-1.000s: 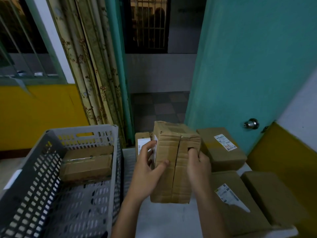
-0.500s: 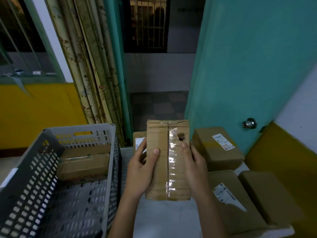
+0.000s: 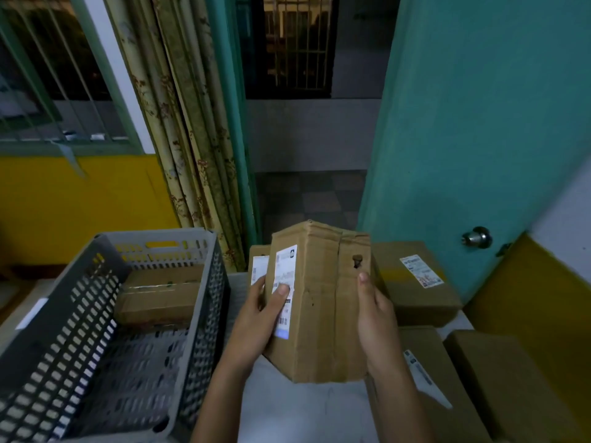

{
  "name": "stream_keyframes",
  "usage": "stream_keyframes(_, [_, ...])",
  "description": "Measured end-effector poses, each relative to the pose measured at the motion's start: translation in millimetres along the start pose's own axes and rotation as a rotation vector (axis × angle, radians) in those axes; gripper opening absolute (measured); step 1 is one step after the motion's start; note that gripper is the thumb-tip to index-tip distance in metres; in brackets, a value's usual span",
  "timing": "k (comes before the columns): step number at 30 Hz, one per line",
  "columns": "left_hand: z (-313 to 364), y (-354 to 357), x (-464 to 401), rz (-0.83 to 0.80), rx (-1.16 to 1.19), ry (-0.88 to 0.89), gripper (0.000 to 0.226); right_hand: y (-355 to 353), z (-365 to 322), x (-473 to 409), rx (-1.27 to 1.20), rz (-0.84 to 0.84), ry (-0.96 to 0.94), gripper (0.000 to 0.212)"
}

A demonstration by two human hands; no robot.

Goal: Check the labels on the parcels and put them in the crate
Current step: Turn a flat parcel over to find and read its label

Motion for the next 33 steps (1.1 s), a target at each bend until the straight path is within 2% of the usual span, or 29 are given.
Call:
stream_keyframes(3, [-4.2,4.5,9.6,-0.001,-0.002,-0.040,0.071,-7.0,-2.0,2.0,-0.020,-0.049,0.004,0.039])
stream_keyframes(6, [-0.6,-0.3,17.3,0.047,0.015,-0.006,0.062,-9.9,0.6,3.3,-0.044,-0.079,0.014,0.043])
stream_keyframes(9, [1.7,-6.2,31.4,0.157,0.024,0.031,0.055,-10.2,-4.3,6.9,-0.066,-0.078,-0.067,0.016])
stream_keyframes(11, [0.9,-15.1,39.1,0.251,0.006,0.045,0.060,-5.7,-11.7,13.5,-0.030,-0.095,-0.154,0.009])
stream_keyframes(15, [9.3,-53.3,57.3,0.496,-0.131,0.067,0.052,16.8,-19.4,29.2,0.079,-0.223,-0.329,0.062])
stream_keyframes(18, [26.3,-70.7,76.8,0.586,-0.275,0.062,0.065,59.6,-17.1,45.3,0.112,-0.420,-0.401,0.080])
stream_keyframes(20, [35.3,-73.1,82.7,0.589,-0.411,0.043,0.069,82.7,-9.6,51.3,0.104,-0.491,-0.375,0.090])
stream_keyframes(24, [32.9,-96.5,82.7,0.480,-0.413,0.106,0.051,118.0,-3.6,57.7,-0.034,-0.558,-0.302,0.065])
stream_keyframes(27, [26.4,-122.3,84.3,0.451,-0.402,0.156,0.064,144.6,10.2,56.8,-0.081,-0.591,-0.230,0.058])
stream_keyframes(29, [27.2,-140.9,86.8,0.453,-0.391,0.190,0.064,167.6,16.0,63.0,-0.113,-0.611,-0.196,0.048])
stream_keyframes(31, [28.5,-156.0,88.9,0.430,-0.348,0.189,0.059,186.6,15.0,68.1,-0.111,-0.611,-0.205,0.052])
stream_keyframes(33, [28.8,-175.0,92.1,0.432,-0.322,0.208,0.063,209.1,13.1,72.5,-0.101,-0.632,-0.217,0.071])
Point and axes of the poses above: each hand's wrist, its own x-axis away from the middle knuckle, its own y-axis out of the palm, z = x × y, the point moved 10 cm from there along -x, towards the middle knuckle, and after that the axes turned 2 degrees about -x, right-handed, at the moved point
